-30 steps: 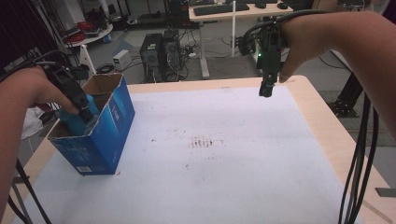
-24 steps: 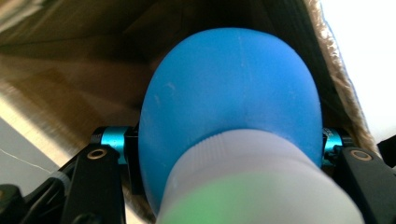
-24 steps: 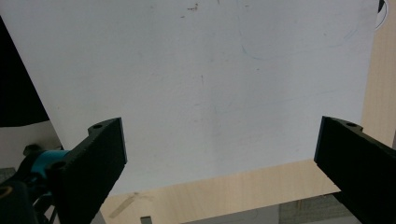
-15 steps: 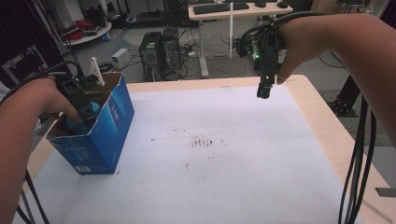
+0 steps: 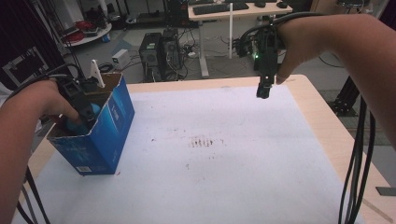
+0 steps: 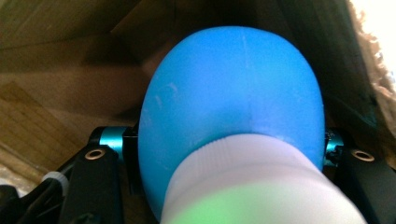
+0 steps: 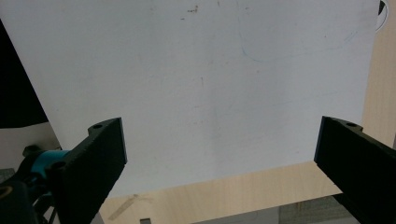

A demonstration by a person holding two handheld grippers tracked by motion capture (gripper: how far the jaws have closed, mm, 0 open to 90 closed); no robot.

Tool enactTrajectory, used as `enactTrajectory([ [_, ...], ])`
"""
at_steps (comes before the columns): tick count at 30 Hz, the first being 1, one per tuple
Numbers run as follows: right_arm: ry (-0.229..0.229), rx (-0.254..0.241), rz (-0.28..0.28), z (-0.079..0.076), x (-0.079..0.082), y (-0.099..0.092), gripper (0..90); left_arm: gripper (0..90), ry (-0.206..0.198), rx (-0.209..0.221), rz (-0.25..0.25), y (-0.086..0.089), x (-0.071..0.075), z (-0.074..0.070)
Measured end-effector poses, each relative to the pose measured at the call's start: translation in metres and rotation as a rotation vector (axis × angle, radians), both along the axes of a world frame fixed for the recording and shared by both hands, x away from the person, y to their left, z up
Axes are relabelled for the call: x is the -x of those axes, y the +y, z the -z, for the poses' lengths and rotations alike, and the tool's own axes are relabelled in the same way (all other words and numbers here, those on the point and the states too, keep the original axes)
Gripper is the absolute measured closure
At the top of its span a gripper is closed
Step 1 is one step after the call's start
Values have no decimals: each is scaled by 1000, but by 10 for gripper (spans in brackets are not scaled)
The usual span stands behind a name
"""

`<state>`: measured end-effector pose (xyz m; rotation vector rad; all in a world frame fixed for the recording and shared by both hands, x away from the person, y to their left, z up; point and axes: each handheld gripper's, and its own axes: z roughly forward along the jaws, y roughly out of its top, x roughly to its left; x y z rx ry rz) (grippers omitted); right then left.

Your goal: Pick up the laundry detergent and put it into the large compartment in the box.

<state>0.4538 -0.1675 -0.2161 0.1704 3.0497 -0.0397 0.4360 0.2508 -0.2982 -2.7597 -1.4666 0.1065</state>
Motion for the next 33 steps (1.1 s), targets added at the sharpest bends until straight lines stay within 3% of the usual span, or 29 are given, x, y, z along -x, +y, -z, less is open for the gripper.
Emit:
enactTrajectory([
  [9, -2, -1, 4, -2, 2, -2, 14, 349, -8, 4, -10, 1, 2, -6],
  [21, -3, -3, 3, -3, 3, -2, 14, 331, -30, -6, 22, -2, 4, -18],
  [33, -9, -10, -4, -5, 5, -4, 14, 267, -71, -22, 30, -1, 11, -51],
])
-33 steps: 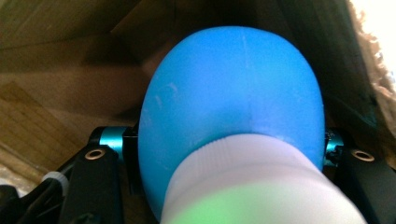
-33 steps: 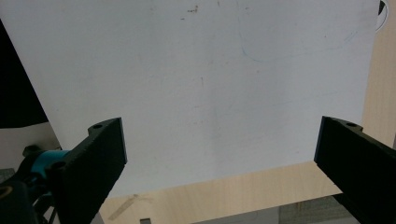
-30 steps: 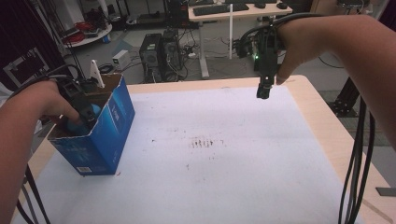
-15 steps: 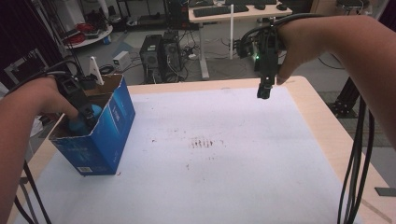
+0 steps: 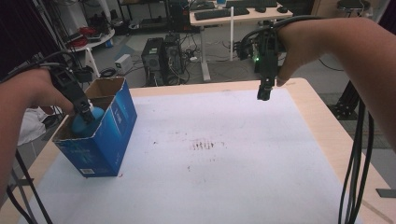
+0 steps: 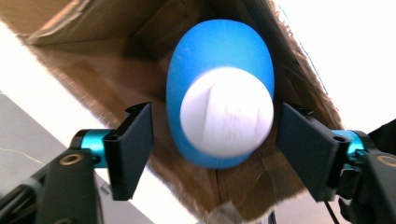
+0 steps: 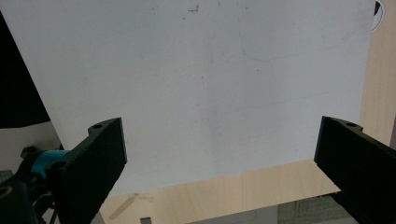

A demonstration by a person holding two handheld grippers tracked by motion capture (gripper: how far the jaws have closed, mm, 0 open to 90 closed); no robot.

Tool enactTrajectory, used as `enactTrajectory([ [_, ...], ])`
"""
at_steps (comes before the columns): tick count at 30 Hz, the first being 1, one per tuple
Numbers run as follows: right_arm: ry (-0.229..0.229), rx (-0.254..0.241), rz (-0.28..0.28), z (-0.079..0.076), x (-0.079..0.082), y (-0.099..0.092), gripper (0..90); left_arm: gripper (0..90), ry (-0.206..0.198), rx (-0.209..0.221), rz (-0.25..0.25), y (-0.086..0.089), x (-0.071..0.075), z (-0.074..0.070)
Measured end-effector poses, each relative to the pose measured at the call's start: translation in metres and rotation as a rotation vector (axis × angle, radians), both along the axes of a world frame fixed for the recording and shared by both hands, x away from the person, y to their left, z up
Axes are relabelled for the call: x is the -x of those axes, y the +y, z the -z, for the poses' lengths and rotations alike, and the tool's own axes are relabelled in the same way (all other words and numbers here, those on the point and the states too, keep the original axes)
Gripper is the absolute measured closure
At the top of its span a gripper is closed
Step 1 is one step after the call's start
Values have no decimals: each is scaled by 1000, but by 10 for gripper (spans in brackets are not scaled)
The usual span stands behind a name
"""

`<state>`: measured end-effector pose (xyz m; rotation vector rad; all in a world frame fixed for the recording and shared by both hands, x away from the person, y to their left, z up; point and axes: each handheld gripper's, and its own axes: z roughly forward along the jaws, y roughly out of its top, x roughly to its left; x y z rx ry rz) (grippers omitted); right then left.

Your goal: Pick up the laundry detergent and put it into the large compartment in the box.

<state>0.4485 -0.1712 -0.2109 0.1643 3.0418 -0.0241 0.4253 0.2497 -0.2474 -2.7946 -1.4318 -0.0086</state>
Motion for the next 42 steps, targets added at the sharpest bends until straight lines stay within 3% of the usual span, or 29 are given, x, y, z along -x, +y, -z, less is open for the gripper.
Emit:
enactTrajectory([
  [19, -5, -12, -3, -3, 4, 0, 14, 156, -53, 8, 78, -19, 17, -45],
  [25, -4, -15, -8, -3, 3, 1, 14, 105, -46, 34, 166, -41, 21, -52],
  [30, -1, -9, -7, -2, 3, 2, 14, 92, -40, 29, 235, -57, 22, -54],
  [42, 6, -9, -6, 0, 3, 5, 14, 18, -35, 40, 435, -93, 29, -48],
])
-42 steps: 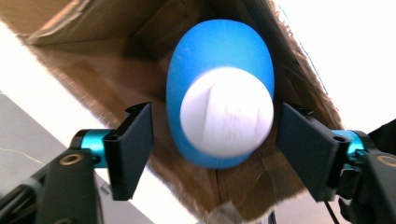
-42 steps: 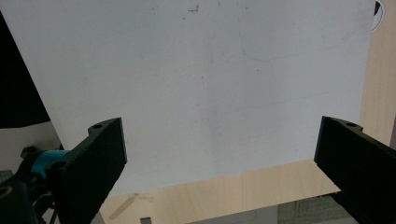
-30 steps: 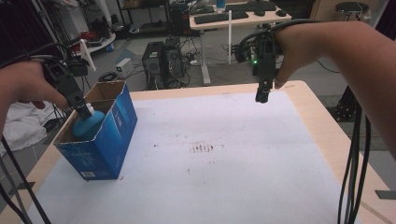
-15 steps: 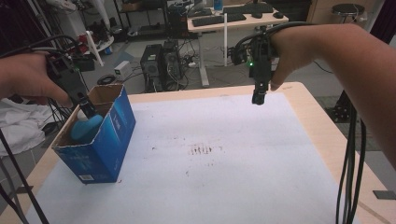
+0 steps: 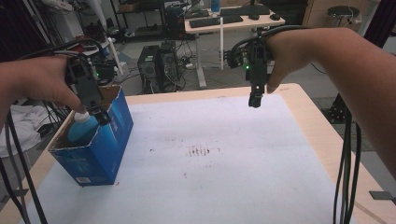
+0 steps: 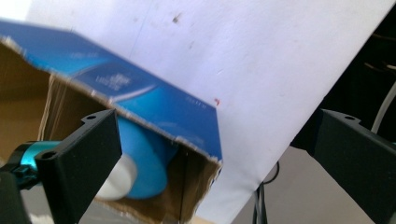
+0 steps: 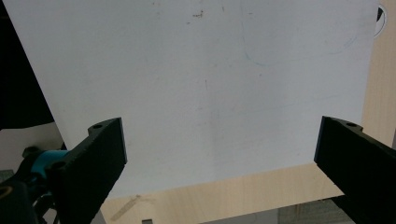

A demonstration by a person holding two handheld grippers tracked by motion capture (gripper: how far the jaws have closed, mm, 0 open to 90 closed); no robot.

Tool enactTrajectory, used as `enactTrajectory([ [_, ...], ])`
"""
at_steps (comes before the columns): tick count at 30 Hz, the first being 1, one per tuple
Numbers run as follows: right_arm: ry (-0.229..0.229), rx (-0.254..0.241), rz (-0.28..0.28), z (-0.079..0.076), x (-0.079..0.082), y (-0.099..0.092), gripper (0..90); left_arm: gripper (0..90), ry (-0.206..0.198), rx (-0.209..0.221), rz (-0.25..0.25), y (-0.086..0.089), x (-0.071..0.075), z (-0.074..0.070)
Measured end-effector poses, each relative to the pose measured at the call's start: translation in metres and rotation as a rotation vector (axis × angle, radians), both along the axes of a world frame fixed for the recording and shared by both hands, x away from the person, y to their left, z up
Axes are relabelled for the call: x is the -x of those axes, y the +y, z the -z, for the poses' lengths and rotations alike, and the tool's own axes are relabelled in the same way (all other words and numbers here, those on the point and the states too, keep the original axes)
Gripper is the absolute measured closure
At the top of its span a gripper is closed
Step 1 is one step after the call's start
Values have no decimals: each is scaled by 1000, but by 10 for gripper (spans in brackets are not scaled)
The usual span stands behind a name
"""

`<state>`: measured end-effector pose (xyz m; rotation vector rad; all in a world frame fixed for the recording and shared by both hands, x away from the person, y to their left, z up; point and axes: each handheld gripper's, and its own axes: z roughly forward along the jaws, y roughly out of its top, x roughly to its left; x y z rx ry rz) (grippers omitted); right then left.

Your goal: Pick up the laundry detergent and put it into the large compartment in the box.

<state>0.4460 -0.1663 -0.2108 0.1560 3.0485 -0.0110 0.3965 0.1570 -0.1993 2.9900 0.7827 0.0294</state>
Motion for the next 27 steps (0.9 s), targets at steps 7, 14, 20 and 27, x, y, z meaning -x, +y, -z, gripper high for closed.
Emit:
enactTrajectory([
  [7, 2, -2, -3, -2, 0, 4, 14, 17, 20, 16, 126, -17, 3, 8],
  [14, 1, -6, -7, -5, 2, 6, 14, 17, 58, -10, 190, -33, 4, 21],
  [20, -2, 4, 0, -5, 5, 6, 14, 17, 77, -7, 245, -47, 5, 33],
  [27, -5, 7, 4, -5, 5, 6, 14, 17, 79, -26, 289, -57, 5, 46],
])
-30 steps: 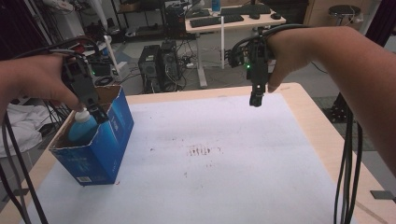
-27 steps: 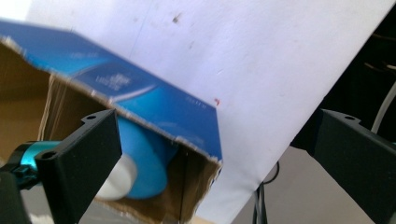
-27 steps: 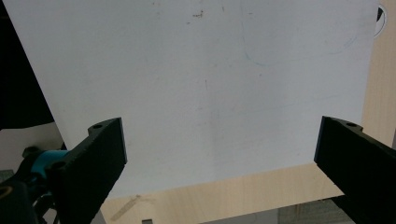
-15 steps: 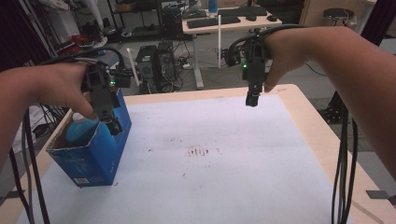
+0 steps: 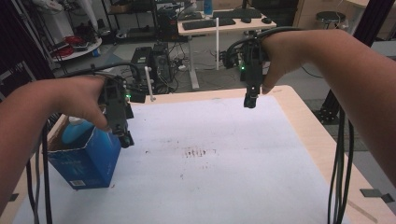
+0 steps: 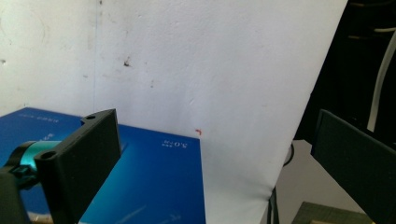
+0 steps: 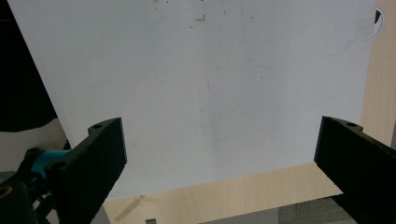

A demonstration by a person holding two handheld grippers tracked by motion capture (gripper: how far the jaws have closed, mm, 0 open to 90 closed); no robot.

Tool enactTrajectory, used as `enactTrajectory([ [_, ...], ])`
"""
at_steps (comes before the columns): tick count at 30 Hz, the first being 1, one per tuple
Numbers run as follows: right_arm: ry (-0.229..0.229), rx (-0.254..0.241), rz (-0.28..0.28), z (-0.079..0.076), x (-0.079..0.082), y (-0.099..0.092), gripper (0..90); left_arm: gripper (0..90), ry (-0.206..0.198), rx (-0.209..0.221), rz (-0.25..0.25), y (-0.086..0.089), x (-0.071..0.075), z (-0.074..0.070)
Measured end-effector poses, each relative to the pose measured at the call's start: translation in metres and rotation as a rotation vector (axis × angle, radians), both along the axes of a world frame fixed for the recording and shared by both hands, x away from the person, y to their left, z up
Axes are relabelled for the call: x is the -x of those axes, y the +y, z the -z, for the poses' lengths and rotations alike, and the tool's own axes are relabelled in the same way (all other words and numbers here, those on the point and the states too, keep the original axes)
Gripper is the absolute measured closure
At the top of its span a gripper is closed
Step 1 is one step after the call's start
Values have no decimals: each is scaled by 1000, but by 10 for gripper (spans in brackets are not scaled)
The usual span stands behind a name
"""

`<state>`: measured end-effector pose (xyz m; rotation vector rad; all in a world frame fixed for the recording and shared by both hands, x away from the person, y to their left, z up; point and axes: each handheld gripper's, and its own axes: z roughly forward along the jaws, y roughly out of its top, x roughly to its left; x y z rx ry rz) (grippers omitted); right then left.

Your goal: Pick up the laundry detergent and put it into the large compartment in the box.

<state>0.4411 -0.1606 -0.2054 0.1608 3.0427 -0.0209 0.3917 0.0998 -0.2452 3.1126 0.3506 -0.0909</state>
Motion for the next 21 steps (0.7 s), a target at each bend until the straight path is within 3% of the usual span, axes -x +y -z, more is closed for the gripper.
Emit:
enactTrajectory([
  [6, 2, -7, -9, 0, -1, 2, 14, 17, 12, -2, 39, -6, 0, 10],
  [21, 0, -7, -1, 0, -2, -3, 14, 17, 8, 14, 60, -13, -5, 12],
])
